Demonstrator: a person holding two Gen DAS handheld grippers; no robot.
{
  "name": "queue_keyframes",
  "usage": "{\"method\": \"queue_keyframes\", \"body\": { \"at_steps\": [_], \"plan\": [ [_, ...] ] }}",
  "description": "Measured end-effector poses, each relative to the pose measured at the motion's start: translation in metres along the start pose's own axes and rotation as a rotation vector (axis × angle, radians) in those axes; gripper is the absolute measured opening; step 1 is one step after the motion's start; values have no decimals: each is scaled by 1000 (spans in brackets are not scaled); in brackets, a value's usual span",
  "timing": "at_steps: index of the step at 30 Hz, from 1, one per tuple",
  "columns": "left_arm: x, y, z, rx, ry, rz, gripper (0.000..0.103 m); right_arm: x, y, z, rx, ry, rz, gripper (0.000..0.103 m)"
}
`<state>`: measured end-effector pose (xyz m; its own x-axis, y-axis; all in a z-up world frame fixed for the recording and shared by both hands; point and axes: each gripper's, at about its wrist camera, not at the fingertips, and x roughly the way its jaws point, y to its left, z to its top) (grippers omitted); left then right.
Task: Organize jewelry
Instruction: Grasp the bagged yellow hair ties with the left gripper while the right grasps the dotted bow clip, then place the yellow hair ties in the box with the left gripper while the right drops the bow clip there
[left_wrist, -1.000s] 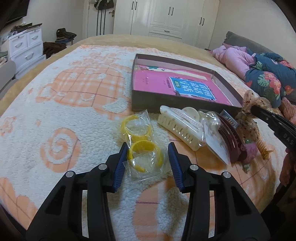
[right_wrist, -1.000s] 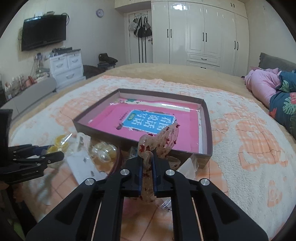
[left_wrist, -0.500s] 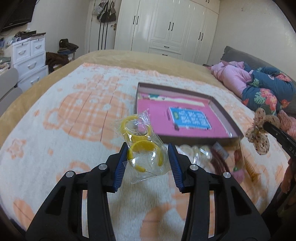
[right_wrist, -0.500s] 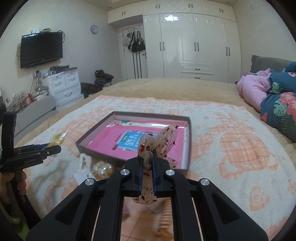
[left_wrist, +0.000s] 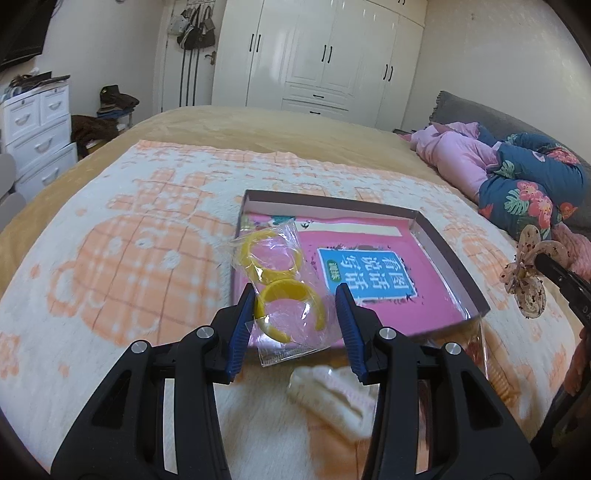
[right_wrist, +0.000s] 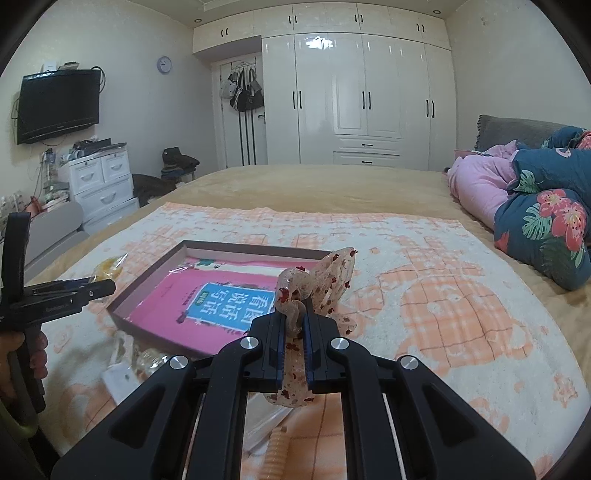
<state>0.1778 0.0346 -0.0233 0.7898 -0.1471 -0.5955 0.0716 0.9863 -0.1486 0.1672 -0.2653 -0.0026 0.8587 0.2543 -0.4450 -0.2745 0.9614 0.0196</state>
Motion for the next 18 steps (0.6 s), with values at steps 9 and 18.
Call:
{"method": "queue_keyframes", "body": {
  "at_steps": [9,18],
  "plan": [
    [38,-2,15,-7,41,7,36,39,7,13,-53,18,-25,8],
    [62,2,17,-15,88,0,36,78,24,11,-129,78,-56,8]
  ]
}}
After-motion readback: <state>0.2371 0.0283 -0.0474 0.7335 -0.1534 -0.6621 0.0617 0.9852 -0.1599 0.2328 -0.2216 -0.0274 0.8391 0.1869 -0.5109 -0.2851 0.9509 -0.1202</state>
